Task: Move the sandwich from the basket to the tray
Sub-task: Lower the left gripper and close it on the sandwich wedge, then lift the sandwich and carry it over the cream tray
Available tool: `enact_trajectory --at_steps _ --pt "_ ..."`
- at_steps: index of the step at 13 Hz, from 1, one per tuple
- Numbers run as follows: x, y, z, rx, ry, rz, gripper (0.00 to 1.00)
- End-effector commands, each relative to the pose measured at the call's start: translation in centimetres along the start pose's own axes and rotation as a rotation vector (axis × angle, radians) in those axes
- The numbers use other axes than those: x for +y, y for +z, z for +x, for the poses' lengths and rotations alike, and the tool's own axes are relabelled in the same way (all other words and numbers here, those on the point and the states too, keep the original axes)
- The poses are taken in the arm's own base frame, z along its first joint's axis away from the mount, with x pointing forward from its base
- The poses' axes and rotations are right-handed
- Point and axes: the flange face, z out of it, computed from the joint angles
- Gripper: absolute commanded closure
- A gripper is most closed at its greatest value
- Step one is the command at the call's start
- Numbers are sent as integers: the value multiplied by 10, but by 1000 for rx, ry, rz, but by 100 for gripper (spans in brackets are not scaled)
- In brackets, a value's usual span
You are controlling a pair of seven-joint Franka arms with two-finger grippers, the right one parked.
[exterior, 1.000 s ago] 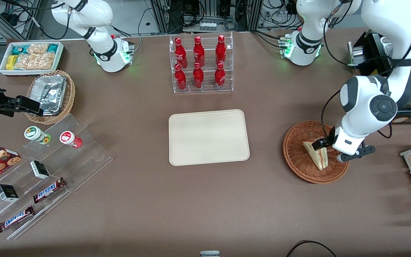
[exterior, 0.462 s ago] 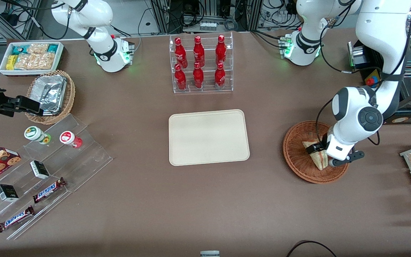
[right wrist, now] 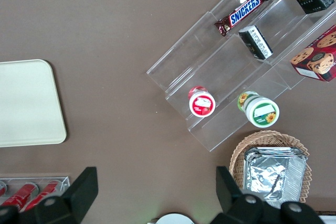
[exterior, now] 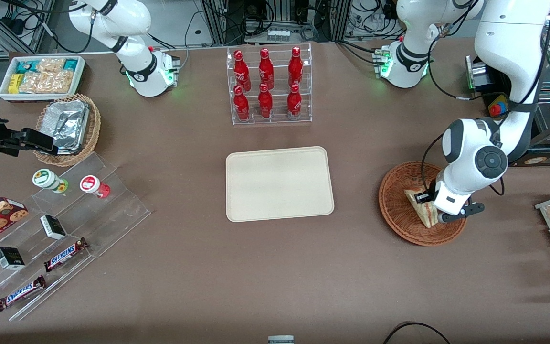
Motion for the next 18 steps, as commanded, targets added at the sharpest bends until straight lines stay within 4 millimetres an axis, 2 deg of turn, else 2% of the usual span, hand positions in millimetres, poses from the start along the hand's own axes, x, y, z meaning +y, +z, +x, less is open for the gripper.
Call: enact_trajectory --at_steps 1,3,5,7,9,11,13,16,18 --pt "-4 -9 -3 9 5 15 100" --pt "1 -51 3 -14 9 35 100" --pt "12 -110 12 -52 29 69 100" --pt "51 -162 12 -58 87 68 100" --pt "97 -193 -3 -42 146 48 100" --pt "149 -201 -29 -23 223 39 100" --pt "213 -193 -61 -29 264 24 100" --pt "297 -167 -98 -52 258 10 100" --pt "338 -142 -117 -65 261 13 100"
